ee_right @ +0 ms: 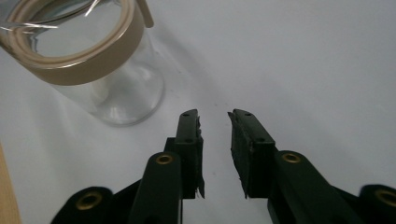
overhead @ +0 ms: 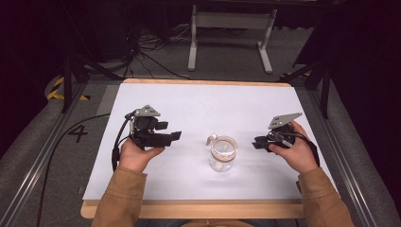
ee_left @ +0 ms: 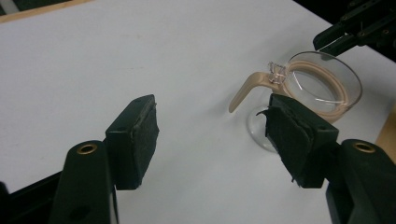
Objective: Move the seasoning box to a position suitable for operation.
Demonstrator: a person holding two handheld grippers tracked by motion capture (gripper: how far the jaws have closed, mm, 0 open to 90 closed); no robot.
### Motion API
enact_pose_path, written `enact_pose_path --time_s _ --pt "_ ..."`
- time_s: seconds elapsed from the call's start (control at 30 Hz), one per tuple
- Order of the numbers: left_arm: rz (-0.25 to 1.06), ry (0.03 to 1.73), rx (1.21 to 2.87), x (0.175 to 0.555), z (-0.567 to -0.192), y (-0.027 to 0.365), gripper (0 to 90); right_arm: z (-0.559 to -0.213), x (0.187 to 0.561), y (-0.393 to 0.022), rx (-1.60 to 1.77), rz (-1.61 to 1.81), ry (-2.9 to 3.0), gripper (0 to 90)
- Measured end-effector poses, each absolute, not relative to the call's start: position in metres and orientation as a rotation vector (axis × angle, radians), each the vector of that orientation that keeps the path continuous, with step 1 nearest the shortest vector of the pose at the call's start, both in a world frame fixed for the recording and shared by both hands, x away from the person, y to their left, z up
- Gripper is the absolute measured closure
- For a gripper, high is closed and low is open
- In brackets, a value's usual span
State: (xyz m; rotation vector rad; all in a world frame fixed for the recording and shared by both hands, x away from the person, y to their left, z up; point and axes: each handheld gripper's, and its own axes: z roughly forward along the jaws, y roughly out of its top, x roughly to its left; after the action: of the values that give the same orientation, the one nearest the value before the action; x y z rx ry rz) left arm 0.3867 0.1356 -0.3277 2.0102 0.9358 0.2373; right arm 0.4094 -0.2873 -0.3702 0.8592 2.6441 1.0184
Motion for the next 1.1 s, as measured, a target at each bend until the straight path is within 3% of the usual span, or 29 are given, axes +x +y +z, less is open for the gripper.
enact_pose_path --time_s 0.1,0.23,0.4,1.1 --pt "0.270 0.944 2.027 0.386 -0.327 0.134 34.5 -0.376 0.409 -0.281 0.845 1.020 2.653 79.3" --pt "0.211 0.921 2.006 0.387 -0.327 0.133 34.5 -0.385 0.410 -0.271 0.841 1.101 2.658 79.5" --pt "0.170 0.888 1.981 0.384 -0.325 0.130 34.4 -0.398 0.411 -0.262 0.841 1.091 2.671 86.8" --pt "0.183 0.906 2.023 0.389 -0.332 0.125 34.5 -0.401 0.398 -0.237 0.715 1.038 2.703 90.0"
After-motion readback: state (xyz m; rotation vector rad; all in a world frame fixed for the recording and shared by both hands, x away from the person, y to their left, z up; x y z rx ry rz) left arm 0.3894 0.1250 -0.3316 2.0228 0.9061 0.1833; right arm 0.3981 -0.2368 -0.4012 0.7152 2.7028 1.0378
